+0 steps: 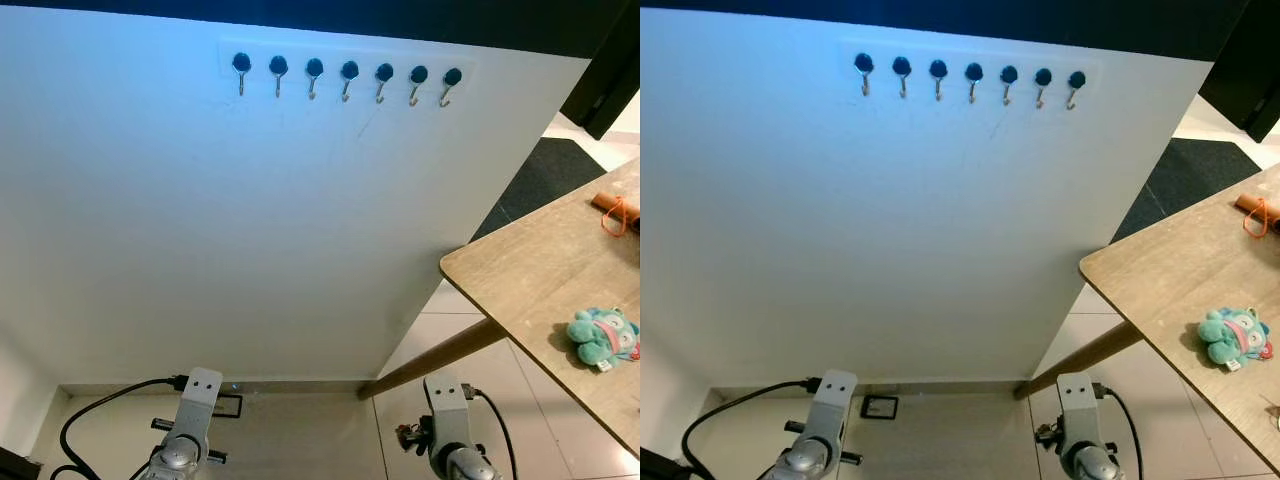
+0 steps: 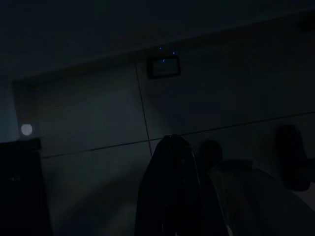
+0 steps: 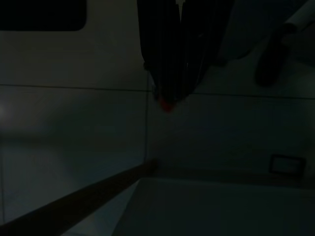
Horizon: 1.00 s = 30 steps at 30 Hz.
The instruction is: Hang keys on a hook
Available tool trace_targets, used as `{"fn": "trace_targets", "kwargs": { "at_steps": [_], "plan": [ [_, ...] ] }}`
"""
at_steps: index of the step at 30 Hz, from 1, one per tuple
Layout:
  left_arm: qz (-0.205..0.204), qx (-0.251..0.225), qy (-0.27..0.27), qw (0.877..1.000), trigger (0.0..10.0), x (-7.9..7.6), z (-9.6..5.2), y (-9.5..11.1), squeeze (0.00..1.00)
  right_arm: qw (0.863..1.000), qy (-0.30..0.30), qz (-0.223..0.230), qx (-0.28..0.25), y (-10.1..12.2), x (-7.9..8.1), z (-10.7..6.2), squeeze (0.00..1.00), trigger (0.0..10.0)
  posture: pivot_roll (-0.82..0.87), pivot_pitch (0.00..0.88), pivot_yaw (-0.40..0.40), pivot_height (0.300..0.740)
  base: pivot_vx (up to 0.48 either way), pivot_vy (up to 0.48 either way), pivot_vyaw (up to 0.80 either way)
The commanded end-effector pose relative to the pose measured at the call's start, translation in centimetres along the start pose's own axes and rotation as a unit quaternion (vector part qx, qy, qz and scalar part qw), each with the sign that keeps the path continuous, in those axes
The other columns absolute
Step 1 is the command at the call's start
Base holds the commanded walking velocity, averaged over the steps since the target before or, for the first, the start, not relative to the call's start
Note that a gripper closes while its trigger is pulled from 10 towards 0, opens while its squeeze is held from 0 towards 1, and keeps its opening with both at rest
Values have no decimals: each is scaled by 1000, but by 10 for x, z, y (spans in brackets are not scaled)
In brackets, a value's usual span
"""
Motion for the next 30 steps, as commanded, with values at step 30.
{"fn": "trace_targets", "kwargs": {
  "at_steps": [30],
  "plan": [
    [14,-5,-1,1000,10000,8,1,5,0,1000,-6,7,4,-1,2,1,0,10000,90,24,-70,740,0,0,0]
  ]
}}
Point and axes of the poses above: a point about 5 cm out from each wrist's last joint towards the gripper, its own z axis pointing out of the wrist towards the gripper, its own y axis along the axis of the wrist's last joint, x = y × z, the point moved 6 cm from there along z, pointing out of the wrist towards the gripper, and after that the axes turned 2 degrees about z, right-handed, at the moved point
